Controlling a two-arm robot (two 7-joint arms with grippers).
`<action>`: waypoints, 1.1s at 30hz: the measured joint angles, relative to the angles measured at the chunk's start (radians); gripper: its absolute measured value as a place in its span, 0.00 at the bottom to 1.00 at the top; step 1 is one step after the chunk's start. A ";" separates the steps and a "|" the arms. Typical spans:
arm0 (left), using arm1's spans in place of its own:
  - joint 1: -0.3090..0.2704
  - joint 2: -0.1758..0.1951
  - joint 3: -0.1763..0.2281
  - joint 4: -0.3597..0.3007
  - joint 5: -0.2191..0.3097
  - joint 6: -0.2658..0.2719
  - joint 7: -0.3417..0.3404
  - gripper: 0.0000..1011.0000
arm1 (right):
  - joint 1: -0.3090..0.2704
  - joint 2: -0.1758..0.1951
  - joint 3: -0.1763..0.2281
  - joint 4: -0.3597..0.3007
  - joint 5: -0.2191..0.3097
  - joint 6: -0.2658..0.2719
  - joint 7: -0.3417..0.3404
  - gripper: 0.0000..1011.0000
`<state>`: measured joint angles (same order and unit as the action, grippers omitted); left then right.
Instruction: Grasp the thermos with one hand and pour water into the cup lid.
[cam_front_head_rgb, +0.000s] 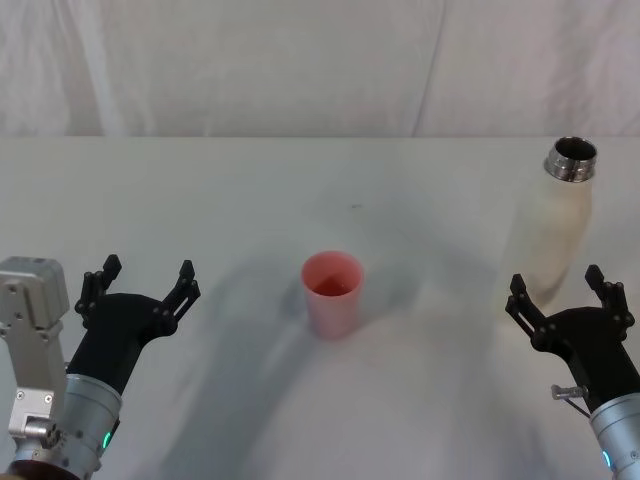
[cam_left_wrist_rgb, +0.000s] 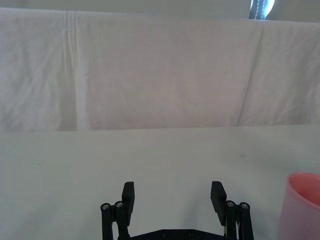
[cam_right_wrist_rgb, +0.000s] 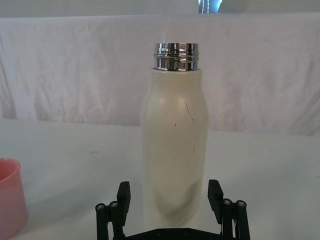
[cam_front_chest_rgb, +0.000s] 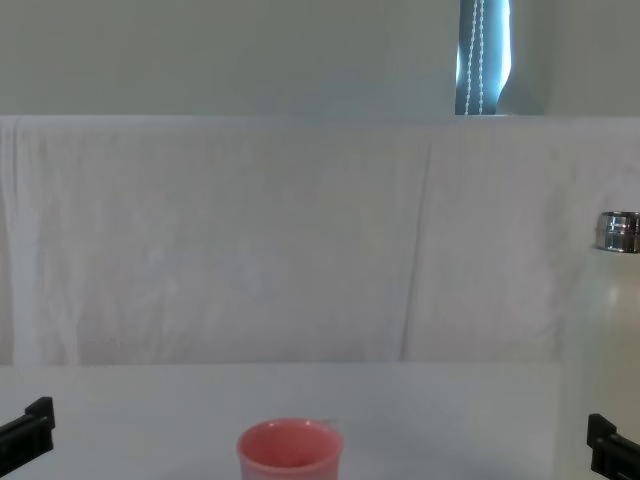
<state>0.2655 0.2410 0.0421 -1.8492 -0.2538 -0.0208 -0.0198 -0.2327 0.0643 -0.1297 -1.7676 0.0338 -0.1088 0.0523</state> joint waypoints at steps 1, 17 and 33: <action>0.000 0.000 0.000 0.000 0.000 0.000 0.000 0.99 | 0.002 -0.002 0.001 0.002 0.000 -0.001 0.002 0.99; 0.000 0.000 0.000 0.000 0.000 0.000 0.000 0.99 | 0.053 -0.013 0.006 0.040 -0.006 -0.005 0.026 0.99; 0.000 0.000 0.000 0.000 0.000 0.000 0.000 0.99 | 0.093 -0.006 0.005 0.066 -0.010 0.012 0.040 0.99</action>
<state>0.2655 0.2410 0.0421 -1.8492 -0.2538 -0.0208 -0.0199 -0.1395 0.0585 -0.1243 -1.7019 0.0233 -0.0965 0.0924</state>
